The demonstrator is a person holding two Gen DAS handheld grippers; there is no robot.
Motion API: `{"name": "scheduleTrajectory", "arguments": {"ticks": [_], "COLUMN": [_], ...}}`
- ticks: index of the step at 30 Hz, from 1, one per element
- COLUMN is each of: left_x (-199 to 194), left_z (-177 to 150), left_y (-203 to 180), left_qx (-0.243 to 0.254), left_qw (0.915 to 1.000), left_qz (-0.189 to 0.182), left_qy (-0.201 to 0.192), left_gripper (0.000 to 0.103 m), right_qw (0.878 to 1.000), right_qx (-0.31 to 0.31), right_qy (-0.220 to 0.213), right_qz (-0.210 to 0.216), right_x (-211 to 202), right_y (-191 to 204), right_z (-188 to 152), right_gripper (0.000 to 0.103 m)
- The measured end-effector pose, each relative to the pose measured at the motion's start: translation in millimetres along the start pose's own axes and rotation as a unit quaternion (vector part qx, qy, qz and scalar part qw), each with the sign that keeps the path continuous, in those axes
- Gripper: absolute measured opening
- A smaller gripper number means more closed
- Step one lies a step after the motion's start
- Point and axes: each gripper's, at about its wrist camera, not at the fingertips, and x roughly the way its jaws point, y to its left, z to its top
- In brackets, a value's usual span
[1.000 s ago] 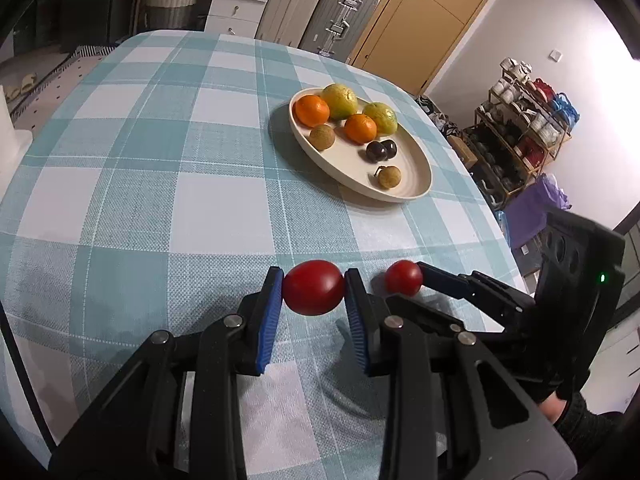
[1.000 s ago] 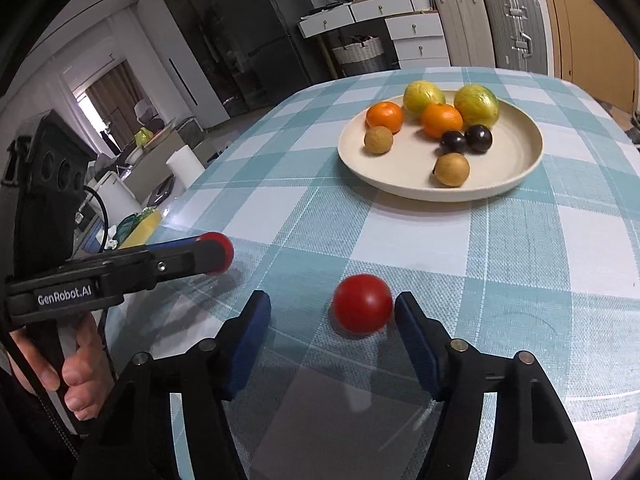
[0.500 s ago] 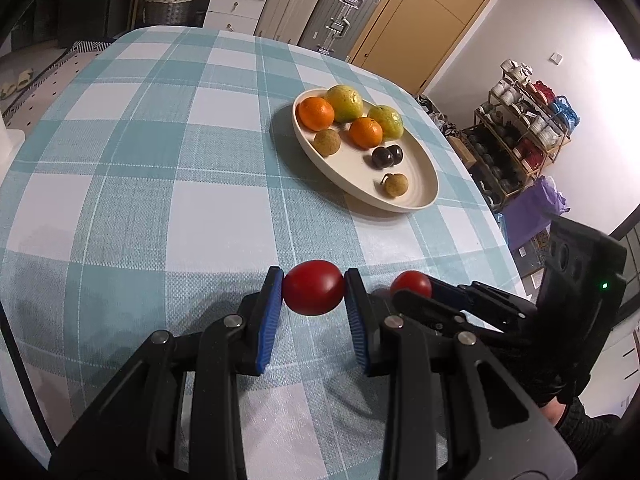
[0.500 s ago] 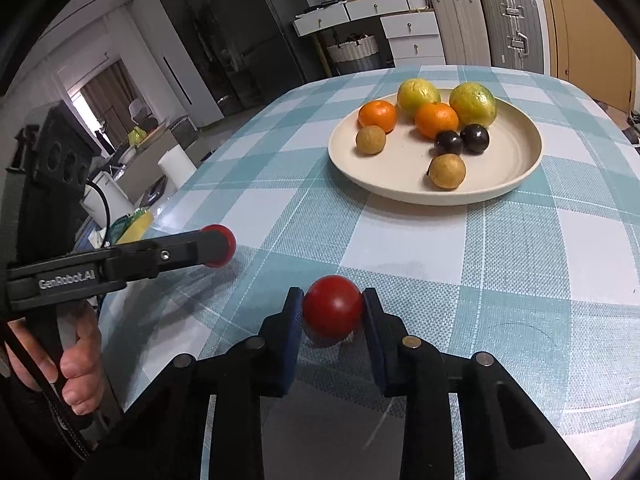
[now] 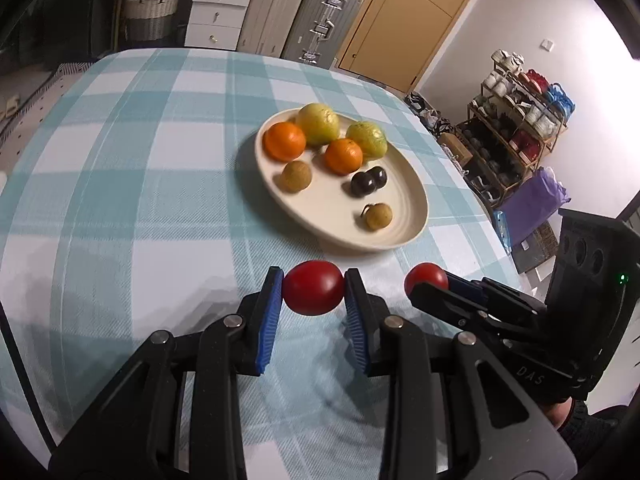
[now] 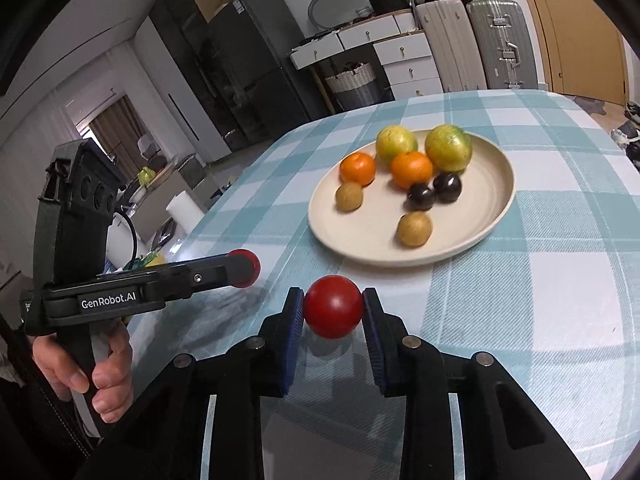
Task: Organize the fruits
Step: 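Carry both tomatoes toward the cream plate with both tools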
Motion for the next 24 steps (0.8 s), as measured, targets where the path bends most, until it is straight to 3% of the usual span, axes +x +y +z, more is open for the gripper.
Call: {"name": "scheduleTrajectory", "arguments": {"ticks": [10,24], "left_x": [25,62], "left_z": [33,85], "left_y": [-22,-16], "left_qx": [0.021,0.007], "left_qw": [0.9998,0.9999], "left_qz": [0.006,0.004], "left_qy": [-0.006,-0.011], "left_gripper": [0.028,0.028], "right_qw": [1.0,0.999], "right_qx": [0.002,0.006], "right_qy": [-0.018,-0.045], "right_qz": [0.013,0.016], "right_x": [-4,1], "right_y": [-16,-42], "right_z": [21,64], "right_gripper": [0.03,0.03]}}
